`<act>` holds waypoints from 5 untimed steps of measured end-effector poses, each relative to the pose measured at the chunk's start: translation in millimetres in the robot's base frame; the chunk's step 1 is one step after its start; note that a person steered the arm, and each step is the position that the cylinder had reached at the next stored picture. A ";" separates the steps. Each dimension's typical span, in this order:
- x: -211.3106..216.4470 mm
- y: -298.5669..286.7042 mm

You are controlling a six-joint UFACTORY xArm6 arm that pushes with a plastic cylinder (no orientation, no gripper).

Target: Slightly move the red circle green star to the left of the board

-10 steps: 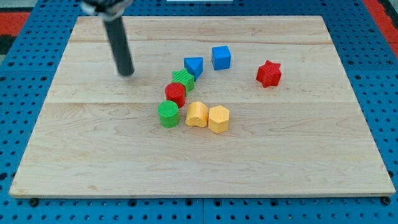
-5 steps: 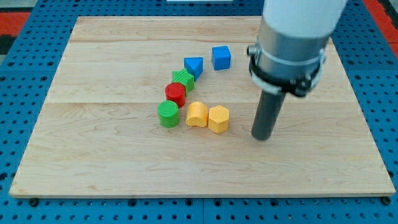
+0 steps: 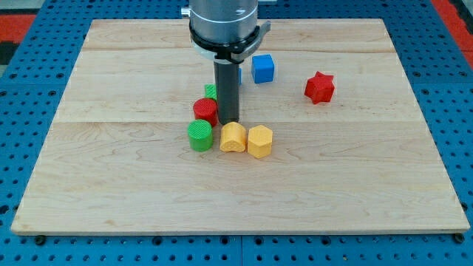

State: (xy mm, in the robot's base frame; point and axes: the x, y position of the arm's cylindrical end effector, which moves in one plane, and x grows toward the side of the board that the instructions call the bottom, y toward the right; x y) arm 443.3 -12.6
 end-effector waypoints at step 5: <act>-44.3 -7.9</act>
